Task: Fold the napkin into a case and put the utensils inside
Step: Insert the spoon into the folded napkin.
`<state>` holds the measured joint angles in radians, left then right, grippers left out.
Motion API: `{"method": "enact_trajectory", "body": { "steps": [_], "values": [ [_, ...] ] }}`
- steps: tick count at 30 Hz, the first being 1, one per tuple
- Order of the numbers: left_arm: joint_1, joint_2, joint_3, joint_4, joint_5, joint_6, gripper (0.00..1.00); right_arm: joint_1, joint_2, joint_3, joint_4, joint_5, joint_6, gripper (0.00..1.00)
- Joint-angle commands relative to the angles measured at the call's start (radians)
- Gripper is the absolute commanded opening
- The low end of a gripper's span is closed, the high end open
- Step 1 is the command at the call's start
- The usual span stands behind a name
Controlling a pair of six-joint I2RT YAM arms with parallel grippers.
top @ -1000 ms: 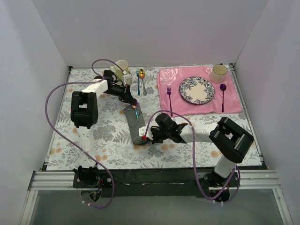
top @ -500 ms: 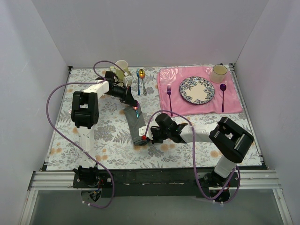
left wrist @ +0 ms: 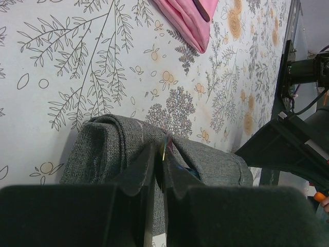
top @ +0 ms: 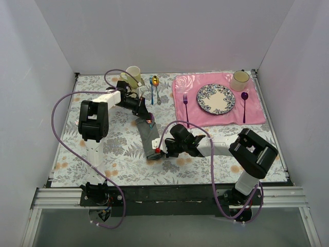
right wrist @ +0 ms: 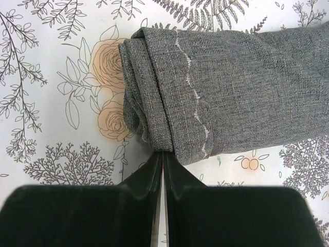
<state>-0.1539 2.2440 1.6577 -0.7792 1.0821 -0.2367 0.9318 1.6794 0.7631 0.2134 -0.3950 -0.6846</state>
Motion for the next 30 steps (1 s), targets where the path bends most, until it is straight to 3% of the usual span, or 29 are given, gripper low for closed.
{"method": "enact_trajectory", "body": {
  "steps": [1,5,6,10,13,20,26,30],
  "values": [
    [-0.018,-0.089,-0.012,0.011,-0.011,0.005,0.04,0.005,0.011,0.038,0.043,0.010,0.000,0.09],
    [-0.018,-0.092,-0.006,0.020,-0.021,-0.012,0.12,0.004,0.011,0.039,0.041,0.010,-0.001,0.09],
    [-0.019,-0.093,-0.001,0.023,-0.024,-0.021,0.19,0.005,0.008,0.039,0.041,0.010,-0.001,0.09],
    [-0.015,-0.101,0.025,0.028,-0.060,-0.059,0.34,0.004,-0.006,0.033,0.029,0.015,-0.004,0.11],
    [-0.001,-0.107,0.056,0.032,-0.082,-0.084,0.40,0.006,-0.023,0.018,0.018,0.013,-0.004,0.13],
    [0.019,-0.142,0.172,-0.042,-0.172,-0.033,0.48,0.004,-0.058,-0.019,0.000,0.021,-0.010,0.16],
    [0.020,-0.219,0.139,-0.046,-0.226,0.052,0.50,0.006,-0.083,-0.028,-0.039,0.025,-0.013,0.18],
    [0.022,-0.271,0.064,0.039,-0.251,0.036,0.49,0.005,-0.110,-0.031,-0.058,0.027,-0.001,0.19]
  ]
}}
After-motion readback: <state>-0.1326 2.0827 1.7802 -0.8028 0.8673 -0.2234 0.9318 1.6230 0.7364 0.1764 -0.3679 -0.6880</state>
